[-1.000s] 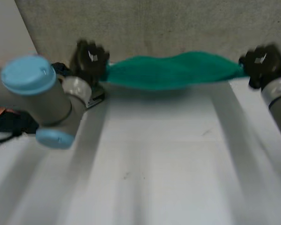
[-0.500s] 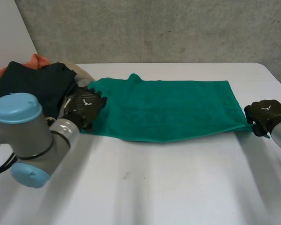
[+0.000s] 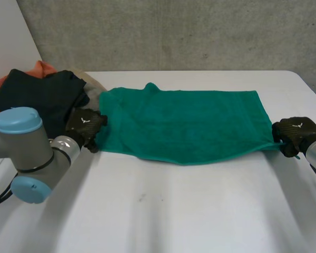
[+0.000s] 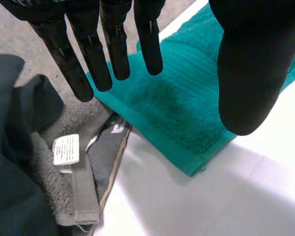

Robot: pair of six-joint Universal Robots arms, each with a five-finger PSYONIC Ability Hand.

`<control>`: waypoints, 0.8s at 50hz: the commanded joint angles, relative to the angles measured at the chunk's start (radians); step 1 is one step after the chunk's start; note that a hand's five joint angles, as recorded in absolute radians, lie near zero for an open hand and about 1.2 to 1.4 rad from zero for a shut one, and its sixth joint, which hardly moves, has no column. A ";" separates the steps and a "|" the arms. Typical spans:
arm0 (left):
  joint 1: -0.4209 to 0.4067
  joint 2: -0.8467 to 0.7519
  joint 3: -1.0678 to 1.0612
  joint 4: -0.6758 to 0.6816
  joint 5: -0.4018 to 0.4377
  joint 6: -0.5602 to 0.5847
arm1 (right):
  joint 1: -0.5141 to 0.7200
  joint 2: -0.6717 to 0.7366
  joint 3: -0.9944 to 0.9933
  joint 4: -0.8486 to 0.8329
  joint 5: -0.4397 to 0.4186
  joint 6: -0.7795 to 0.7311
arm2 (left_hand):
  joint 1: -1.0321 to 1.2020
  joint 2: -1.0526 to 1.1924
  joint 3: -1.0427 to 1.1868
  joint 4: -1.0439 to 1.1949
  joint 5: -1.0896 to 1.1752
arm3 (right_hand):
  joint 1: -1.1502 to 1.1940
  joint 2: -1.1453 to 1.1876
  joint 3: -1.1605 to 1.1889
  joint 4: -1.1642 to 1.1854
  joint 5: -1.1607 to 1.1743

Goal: Fold the laundry.

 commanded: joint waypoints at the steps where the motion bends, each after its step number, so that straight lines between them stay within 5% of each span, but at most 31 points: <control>1: -0.001 -0.083 0.114 -0.098 0.001 -0.002 | 0.000 0.000 0.004 0.000 -0.002 -0.004 | 0.068 0.069 0.067 0.063 0.063 | 0.272 0.215 0.206 0.196 0.205; 17: -0.007 -0.138 0.212 -0.139 0.004 0.000 | 0.002 0.003 0.007 0.000 -0.004 -0.011 | 0.241 0.242 0.240 0.236 0.236 | 0.272 0.215 0.206 0.196 0.205; 40: -0.041 -0.135 0.251 -0.250 0.003 -0.006 | -0.003 0.005 0.010 -0.001 -0.007 -0.012 | 0.112 0.113 0.111 0.107 0.107 | 0.272 0.215 0.206 0.196 0.205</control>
